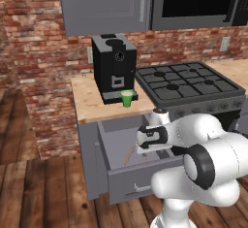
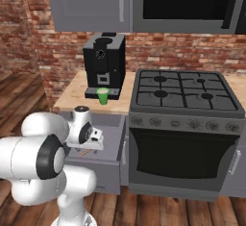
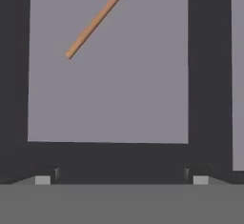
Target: Pick up the straw from the right drawer and put it inside the smoothie cup.
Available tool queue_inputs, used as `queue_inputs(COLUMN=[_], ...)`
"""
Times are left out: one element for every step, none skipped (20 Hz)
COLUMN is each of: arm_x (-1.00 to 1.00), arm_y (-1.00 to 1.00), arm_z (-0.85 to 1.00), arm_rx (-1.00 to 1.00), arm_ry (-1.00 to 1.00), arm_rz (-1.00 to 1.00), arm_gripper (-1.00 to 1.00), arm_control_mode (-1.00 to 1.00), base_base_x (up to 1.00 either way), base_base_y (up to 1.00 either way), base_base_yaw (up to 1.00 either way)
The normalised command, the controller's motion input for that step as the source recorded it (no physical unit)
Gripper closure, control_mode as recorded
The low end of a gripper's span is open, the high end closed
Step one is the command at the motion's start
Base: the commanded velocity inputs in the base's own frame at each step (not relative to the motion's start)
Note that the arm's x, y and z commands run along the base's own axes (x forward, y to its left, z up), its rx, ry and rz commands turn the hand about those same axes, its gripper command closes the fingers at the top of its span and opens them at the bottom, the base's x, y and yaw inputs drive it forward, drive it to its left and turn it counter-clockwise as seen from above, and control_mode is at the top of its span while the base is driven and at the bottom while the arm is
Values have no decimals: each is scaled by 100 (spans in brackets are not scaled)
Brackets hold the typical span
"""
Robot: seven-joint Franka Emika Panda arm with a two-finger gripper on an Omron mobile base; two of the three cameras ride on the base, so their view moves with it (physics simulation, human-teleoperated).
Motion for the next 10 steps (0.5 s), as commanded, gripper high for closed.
queue_inputs(arm_x=[20,21,24,27,29,31,34,36,36,33], arm_y=[22,24,29,31,38,41,43,41,34,27], arm_z=[44,41,34,29,22,14,4,0,0,0], arm_rx=[10,9,9,8,6,5,4,3,2,1], arm_ry=[-21,-20,-18,-15,-14,-11,-7,-5,-3,-1], arm_rz=[0,0,0,0,0,0,0,0,0,0], arm_gripper=[-100,-100,-100,-100,-100,-100,-100,-100,-100,-100], arm_control_mode=[-100,-100,-100,-100,-100,-100,-100,-100,-100,-100], base_base_x=[0,0,0,0,0,0,0,0,0,0], base_base_y=[0,0,0,0,0,0,0,0,0,0], base_base_yaw=[0,0,0,0,0,0,0,0,0,0])
